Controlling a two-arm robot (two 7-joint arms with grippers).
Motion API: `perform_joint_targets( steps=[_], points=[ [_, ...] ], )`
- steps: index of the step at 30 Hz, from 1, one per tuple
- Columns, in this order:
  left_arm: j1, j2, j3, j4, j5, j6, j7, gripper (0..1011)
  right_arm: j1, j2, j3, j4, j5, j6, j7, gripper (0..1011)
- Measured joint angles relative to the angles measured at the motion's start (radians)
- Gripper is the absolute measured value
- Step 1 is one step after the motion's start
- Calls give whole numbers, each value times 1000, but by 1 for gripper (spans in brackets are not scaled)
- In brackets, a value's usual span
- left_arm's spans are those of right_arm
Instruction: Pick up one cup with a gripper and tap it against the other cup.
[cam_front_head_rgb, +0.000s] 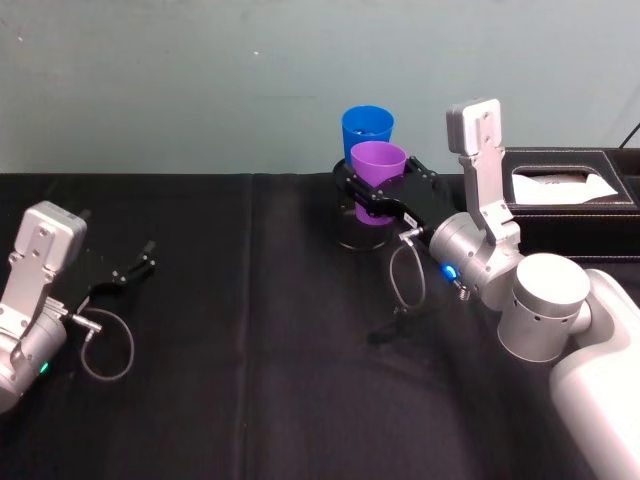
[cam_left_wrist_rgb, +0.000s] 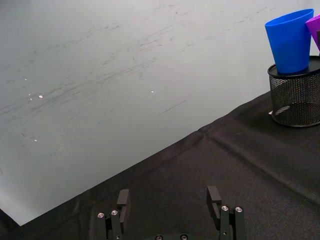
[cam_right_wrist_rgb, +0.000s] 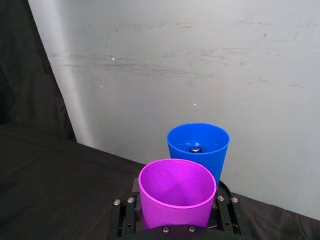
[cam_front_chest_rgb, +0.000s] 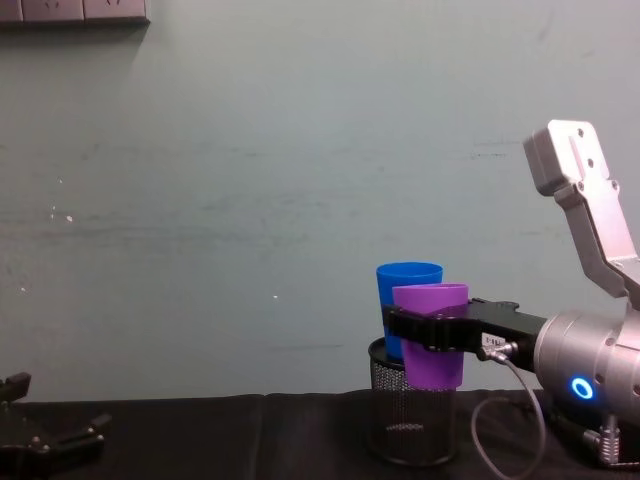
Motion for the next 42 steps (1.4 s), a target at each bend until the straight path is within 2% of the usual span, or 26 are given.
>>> perform_joint_targets(
  steps=[10,42],
  points=[
    [0,0,0,0,0,0,0,1000,23,-9,8,30,-12,-8,5,734],
    [0,0,0,0,0,0,0,1000,24,-9,8,30,-14,-7,5,735]
  ],
)
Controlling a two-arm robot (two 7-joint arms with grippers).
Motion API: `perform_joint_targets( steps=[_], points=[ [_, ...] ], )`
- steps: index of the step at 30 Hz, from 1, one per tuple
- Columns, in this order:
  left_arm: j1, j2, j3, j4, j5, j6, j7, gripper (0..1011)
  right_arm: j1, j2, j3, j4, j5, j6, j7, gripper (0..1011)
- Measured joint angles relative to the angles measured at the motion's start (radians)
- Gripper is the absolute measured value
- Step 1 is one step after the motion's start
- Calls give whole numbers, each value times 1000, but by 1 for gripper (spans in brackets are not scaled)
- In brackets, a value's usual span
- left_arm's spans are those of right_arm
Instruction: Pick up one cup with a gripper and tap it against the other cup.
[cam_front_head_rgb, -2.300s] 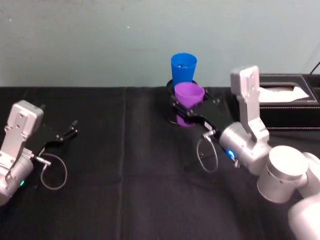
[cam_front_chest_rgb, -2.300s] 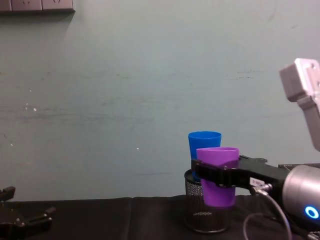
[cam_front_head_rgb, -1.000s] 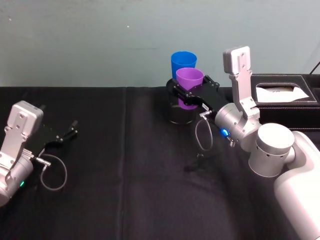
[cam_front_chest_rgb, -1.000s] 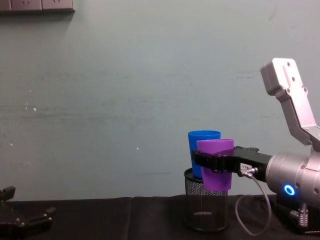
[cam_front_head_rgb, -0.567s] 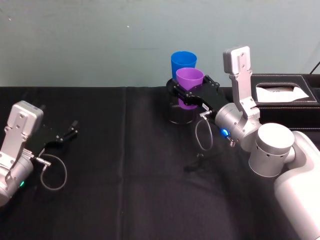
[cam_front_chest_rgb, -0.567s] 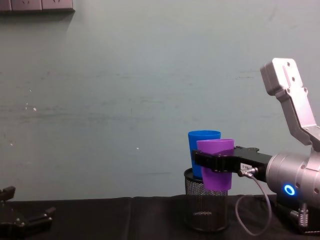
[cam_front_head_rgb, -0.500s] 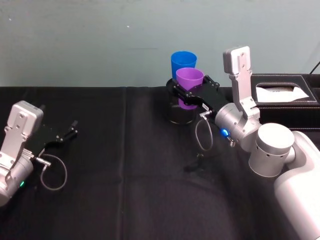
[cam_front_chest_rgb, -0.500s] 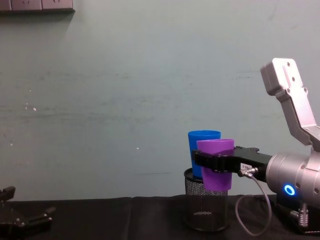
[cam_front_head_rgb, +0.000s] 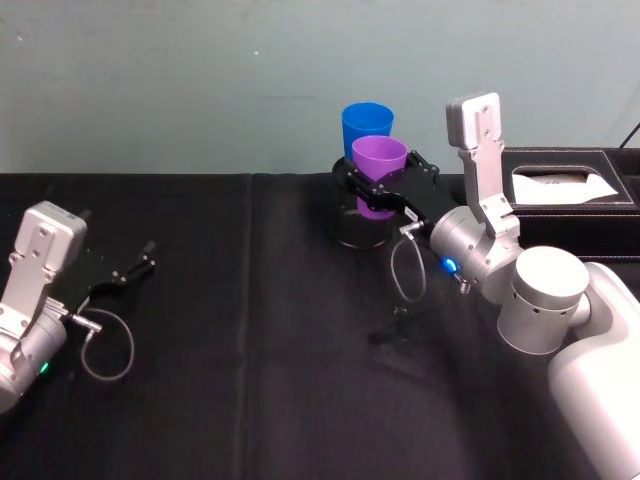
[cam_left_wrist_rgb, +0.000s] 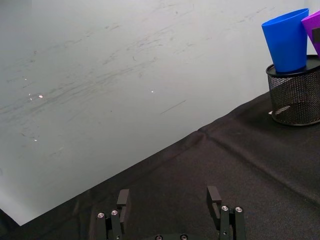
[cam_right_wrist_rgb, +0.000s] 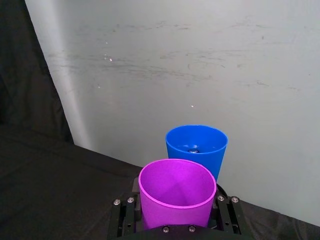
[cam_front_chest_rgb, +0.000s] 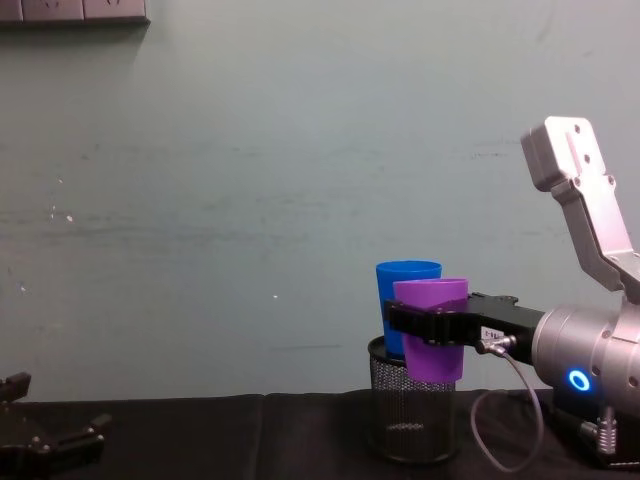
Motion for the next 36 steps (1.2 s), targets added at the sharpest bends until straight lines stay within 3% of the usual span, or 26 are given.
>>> perform_joint_targets(
  steps=[36],
  points=[
    [0,0,0,0,0,0,0,1000,0,0,0,0,0,0,0,735]
  ],
)
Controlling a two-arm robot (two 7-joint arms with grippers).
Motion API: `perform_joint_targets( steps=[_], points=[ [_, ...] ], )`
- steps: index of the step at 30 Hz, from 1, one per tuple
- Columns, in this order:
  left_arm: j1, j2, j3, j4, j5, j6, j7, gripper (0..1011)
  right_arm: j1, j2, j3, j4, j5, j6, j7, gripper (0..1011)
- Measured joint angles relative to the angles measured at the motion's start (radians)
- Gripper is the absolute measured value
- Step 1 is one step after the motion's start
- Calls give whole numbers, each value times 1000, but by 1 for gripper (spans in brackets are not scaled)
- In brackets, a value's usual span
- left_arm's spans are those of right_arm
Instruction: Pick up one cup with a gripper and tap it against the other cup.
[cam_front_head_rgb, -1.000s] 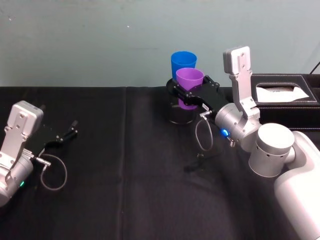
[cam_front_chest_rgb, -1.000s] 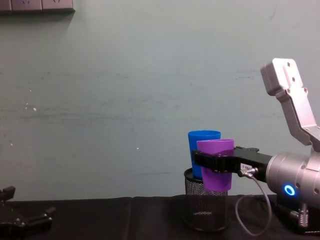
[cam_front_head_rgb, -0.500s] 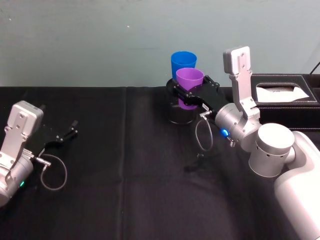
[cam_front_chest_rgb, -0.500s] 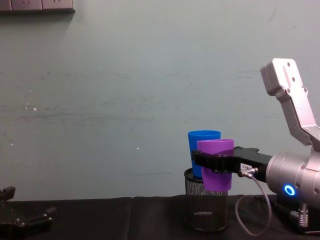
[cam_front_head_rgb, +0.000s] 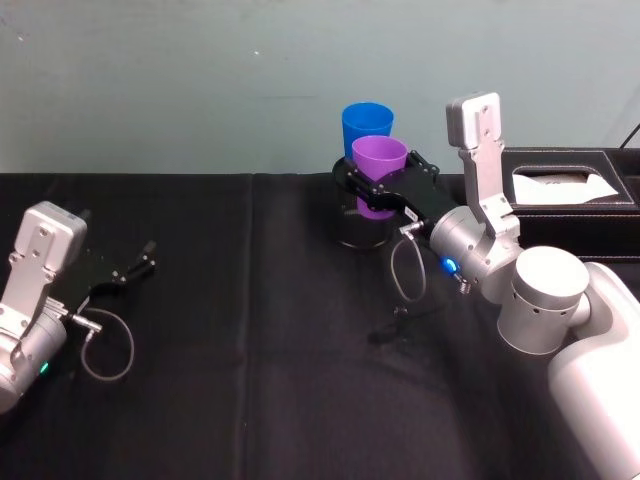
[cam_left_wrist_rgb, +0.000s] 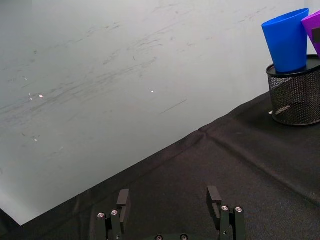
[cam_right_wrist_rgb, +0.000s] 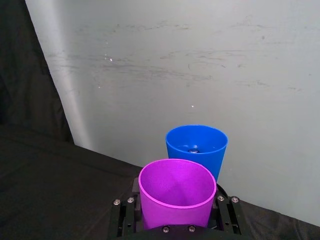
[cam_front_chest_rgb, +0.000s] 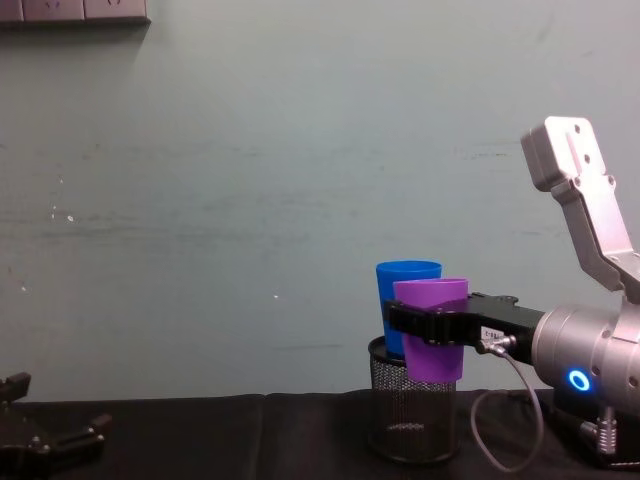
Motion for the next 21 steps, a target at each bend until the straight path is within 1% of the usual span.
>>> perform_joint_targets(
  steps=[21],
  points=[
    [0,0,0,0,0,0,0,1000,0,0,0,0,0,0,0,735]
  ],
)
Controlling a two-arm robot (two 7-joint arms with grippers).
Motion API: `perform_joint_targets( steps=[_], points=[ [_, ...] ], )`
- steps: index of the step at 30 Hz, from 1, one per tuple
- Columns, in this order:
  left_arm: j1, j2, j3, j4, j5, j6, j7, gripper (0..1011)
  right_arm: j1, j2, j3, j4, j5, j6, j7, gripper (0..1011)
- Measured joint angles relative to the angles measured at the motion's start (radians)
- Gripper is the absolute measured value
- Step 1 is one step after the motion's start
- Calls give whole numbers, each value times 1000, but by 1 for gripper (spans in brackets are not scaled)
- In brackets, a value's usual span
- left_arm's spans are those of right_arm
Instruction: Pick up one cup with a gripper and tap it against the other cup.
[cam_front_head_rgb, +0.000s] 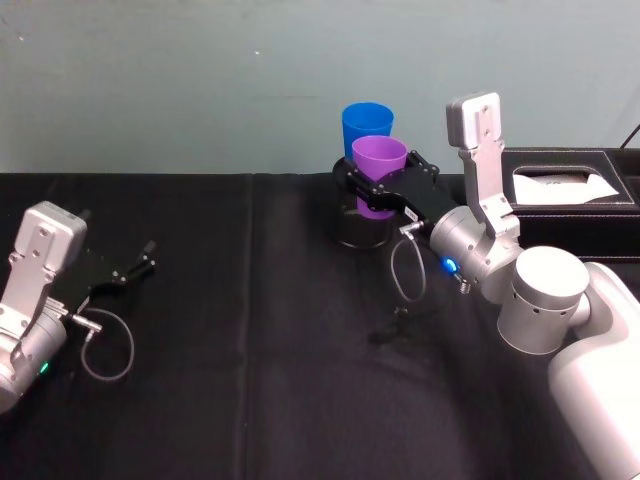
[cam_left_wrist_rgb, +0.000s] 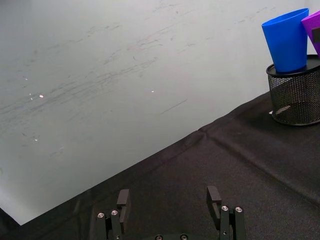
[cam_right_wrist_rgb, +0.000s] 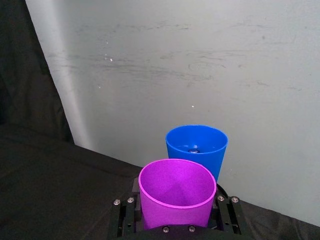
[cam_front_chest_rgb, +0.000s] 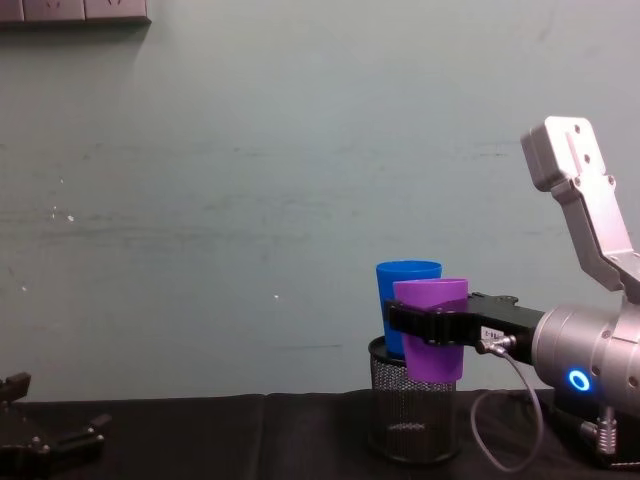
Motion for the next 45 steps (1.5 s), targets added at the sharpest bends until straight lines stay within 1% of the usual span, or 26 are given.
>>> perform_joint_targets(
  steps=[45],
  points=[
    [0,0,0,0,0,0,0,1000,0,0,0,0,0,0,0,735]
  ],
)
